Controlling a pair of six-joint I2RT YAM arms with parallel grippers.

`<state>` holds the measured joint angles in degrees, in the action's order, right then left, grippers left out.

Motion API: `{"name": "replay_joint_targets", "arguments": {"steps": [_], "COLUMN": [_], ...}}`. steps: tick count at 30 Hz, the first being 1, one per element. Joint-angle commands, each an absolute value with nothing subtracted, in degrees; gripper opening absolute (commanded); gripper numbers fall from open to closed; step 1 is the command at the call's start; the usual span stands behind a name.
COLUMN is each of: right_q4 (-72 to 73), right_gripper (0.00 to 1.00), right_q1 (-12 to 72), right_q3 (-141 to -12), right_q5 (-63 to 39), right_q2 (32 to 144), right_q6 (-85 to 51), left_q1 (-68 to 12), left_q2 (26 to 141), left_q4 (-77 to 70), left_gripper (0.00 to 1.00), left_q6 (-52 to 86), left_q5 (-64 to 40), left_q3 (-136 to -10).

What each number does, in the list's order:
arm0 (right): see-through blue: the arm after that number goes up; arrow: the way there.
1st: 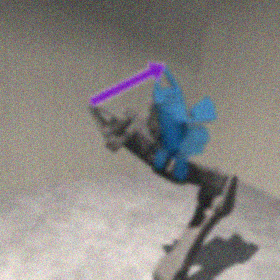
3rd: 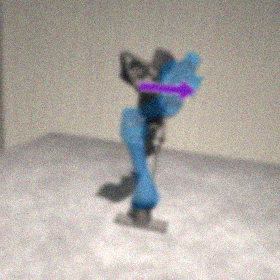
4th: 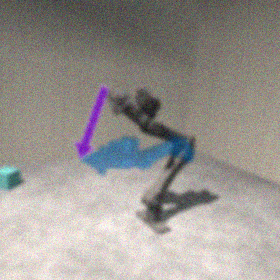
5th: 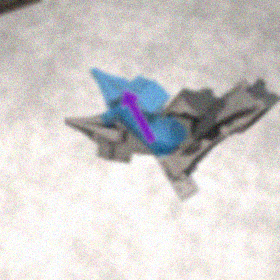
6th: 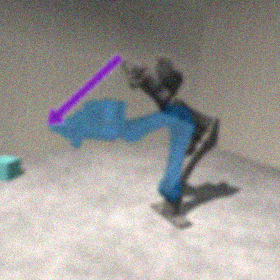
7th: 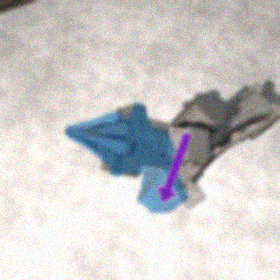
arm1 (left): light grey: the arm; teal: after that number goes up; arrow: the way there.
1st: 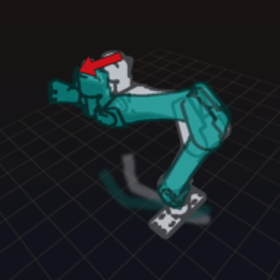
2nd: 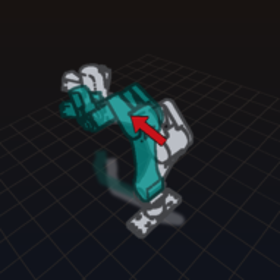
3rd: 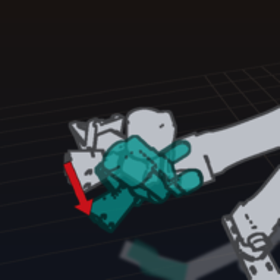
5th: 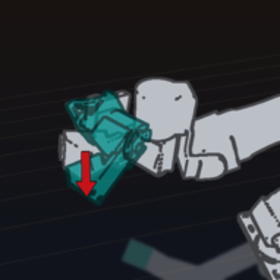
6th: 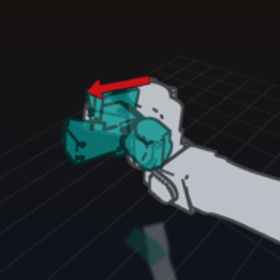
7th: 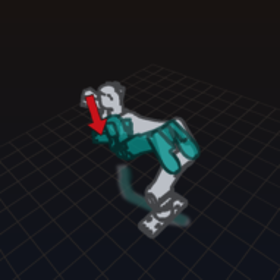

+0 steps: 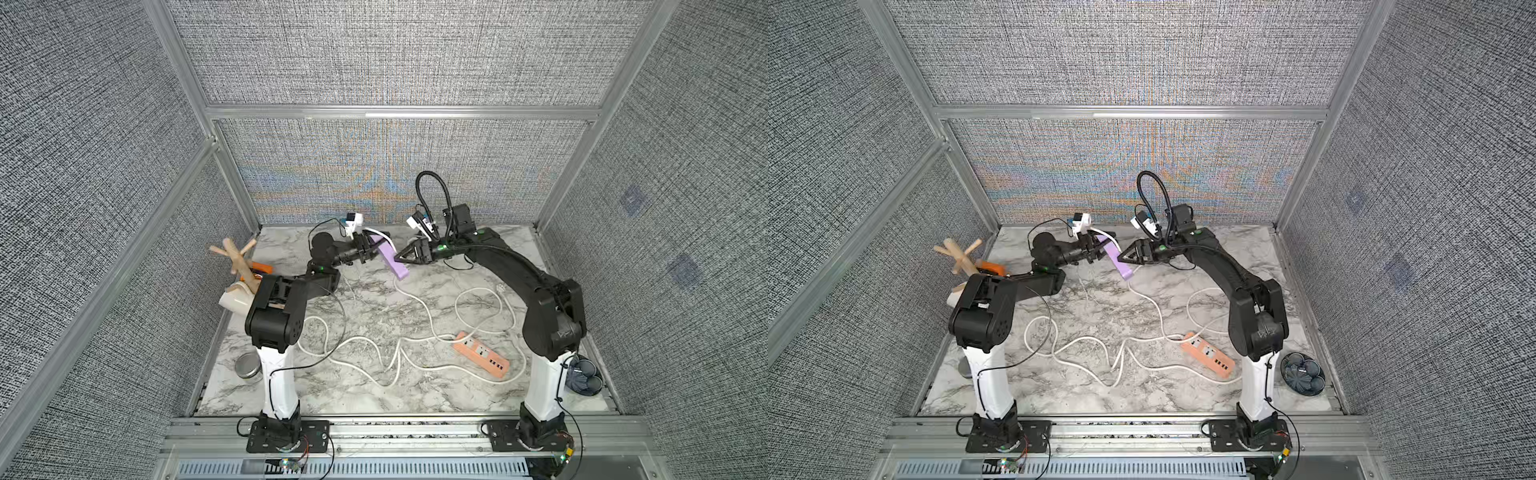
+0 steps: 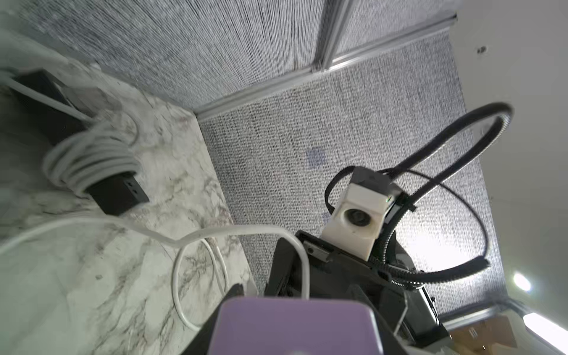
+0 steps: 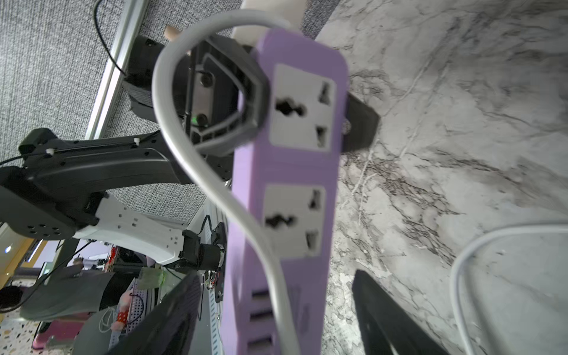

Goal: Unwrap the cord wrapped around the power strip
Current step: Unwrap the power cord from the power strip.

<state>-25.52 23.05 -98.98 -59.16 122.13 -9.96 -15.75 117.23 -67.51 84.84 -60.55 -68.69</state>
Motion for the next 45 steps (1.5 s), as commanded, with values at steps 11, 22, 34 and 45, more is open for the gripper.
{"name": "replay_joint_targets", "arguments": {"steps": [11,22,34,45], "right_q4": [-16.88,-20.39,-30.93,-21.03], "right_gripper": [0.74,0.8,0.74,0.39], "right_q1": [26.7,26.55,23.38,22.14], "right_q3": [-96.64,-94.23,-91.68,-101.63], "right_q5": [-60.85,-54.8,-49.02,-42.97], "right_q2": [122.47,119.4,111.45,116.61], "right_q6": [-14.68,-12.46,-3.71,-14.08], "left_q1": [-16.06,-15.66,-14.95,-16.74], "left_q2": [117.07,117.56,116.11,111.64], "left_q4": [-67.77,-66.72,-52.57,-28.7], "left_gripper": [0.0,0.0,0.0,0.0], "left_q6": [82.61,82.6,76.64,58.29], "left_q5": [-60.81,-58.68,-56.58,-65.61], "left_q3": [-70.22,-70.75,-70.58,-70.92]}}
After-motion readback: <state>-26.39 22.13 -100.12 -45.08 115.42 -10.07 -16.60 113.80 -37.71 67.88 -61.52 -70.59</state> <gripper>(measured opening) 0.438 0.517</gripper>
